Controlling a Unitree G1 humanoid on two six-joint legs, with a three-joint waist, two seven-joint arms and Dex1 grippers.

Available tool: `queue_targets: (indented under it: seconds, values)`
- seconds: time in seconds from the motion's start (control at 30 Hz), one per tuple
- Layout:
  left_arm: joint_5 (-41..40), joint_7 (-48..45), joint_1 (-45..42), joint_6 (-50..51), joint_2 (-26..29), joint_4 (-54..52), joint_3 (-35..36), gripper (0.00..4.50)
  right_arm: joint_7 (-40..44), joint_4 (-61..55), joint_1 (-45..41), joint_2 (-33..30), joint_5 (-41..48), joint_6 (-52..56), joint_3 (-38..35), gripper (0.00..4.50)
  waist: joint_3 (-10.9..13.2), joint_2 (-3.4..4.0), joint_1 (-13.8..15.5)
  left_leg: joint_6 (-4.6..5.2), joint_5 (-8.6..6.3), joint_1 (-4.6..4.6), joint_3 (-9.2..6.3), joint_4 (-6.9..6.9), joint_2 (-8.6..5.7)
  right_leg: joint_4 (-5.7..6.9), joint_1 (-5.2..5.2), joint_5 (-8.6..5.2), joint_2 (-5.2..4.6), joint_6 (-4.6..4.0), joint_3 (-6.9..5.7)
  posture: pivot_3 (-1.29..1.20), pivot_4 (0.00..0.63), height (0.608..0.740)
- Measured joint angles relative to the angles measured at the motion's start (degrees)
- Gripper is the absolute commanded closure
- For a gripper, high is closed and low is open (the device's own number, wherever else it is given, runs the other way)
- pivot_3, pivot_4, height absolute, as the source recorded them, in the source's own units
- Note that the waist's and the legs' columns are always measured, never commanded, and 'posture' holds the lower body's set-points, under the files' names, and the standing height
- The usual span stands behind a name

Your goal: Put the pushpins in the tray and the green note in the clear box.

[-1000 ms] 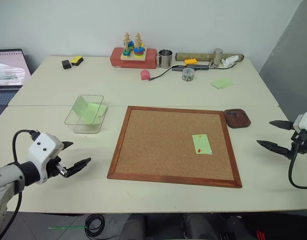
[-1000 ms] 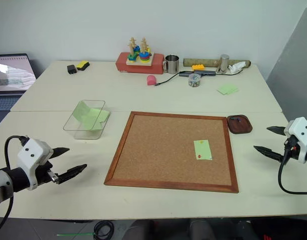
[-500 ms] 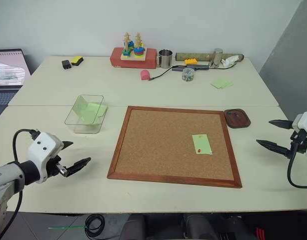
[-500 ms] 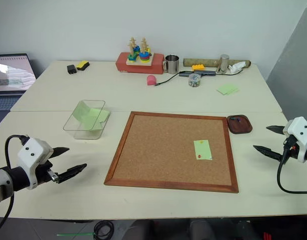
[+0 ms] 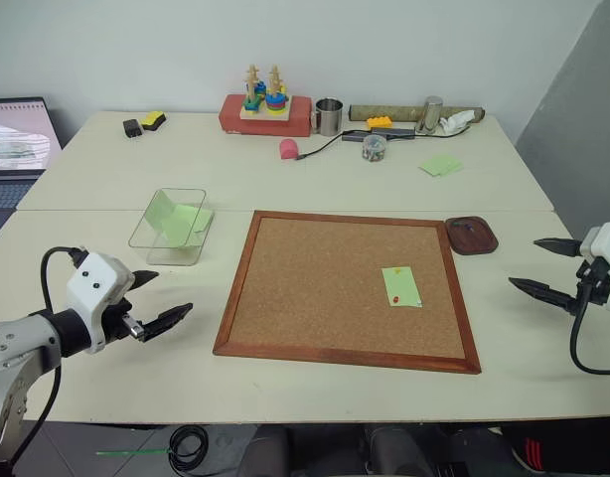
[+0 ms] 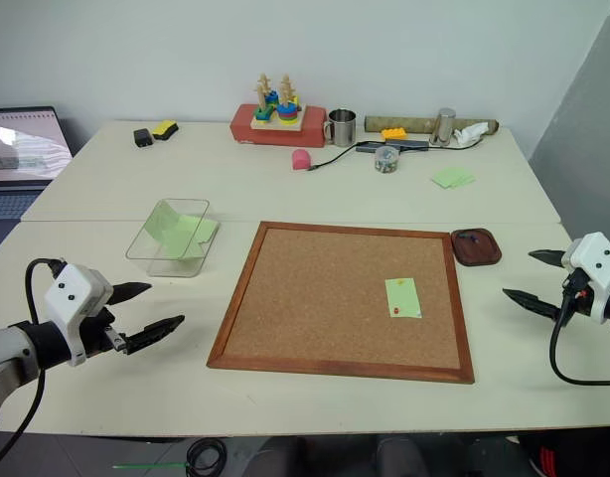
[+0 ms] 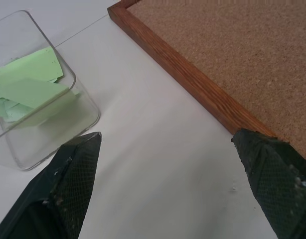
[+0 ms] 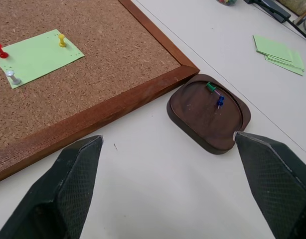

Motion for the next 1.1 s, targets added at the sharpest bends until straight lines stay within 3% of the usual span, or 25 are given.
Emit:
queue_targets:
  seconds: [0.13,0.23,0.43,0.6,0.87,1.1]
  values:
    - [-0.73,-0.32,-2.78,0.62,-0.46,-0.34,-2.08,0.01,-0.26,-1.18,0.81,0.0,0.05,0.16,-0.18,0.1,0.0,0.0,0.01,0.0,0.0,0.0,-0.01,0.01,0.0,0.02,0.0,0.01,0.0,0.01,0.0,0.0,0.15,0.74]
    - [-1.41,-0.47,-5.22,1.05,-0.97,-1.16,-4.23,0.45,-0.34,-2.14,1.55,0.01,0.12,0.57,-0.47,0.0,0.0,0.0,0.02,0.0,0.0,0.0,-0.02,0.02,-0.01,0.02,0.02,0.01,0.0,0.01,0.0,0.0,0.15,0.74]
    - [-2.28,0.65,-13.41,3.2,-5.8,-5.9,-15.0,1.81,-0.83,-6.0,2.44,1.71,0.45,2.25,-0.58,0.0,-0.01,0.0,0.07,0.0,0.0,0.0,-0.05,0.05,-0.04,0.02,0.06,0.09,0.0,-0.03,0.01,0.0,0.15,0.74]
    - [-0.73,2.08,-18.84,3.57,-11.4,-6.1,-23.61,2.67,-2.26,-9.43,2.85,4.06,0.85,4.48,-0.28,0.0,-0.01,0.0,0.06,0.0,0.01,0.02,-0.09,0.06,-0.05,0.05,0.09,0.12,0.03,-0.06,0.0,0.0,0.15,0.74]
    - [8.17,5.39,-27.4,-3.86,-23.27,7.64,-35.12,4.38,-5.89,-16.36,1.07,9.41,2.41,10.19,4.58,0.0,-0.02,0.0,0.05,-0.01,0.01,0.03,-0.15,0.09,-0.09,0.04,0.14,0.16,0.06,-0.1,0.0,0.0,0.15,0.74]
    - [12.05,5.76,-32.38,-10.69,-32.08,20.92,-39.04,4.48,-8.67,-16.4,-5.92,14.31,1.44,13.12,12.07,0.0,-0.02,-0.01,0.01,0.0,0.01,0.05,-0.17,0.11,-0.11,0.04,0.17,0.18,0.07,-0.07,-0.01,0.0,0.15,0.74]
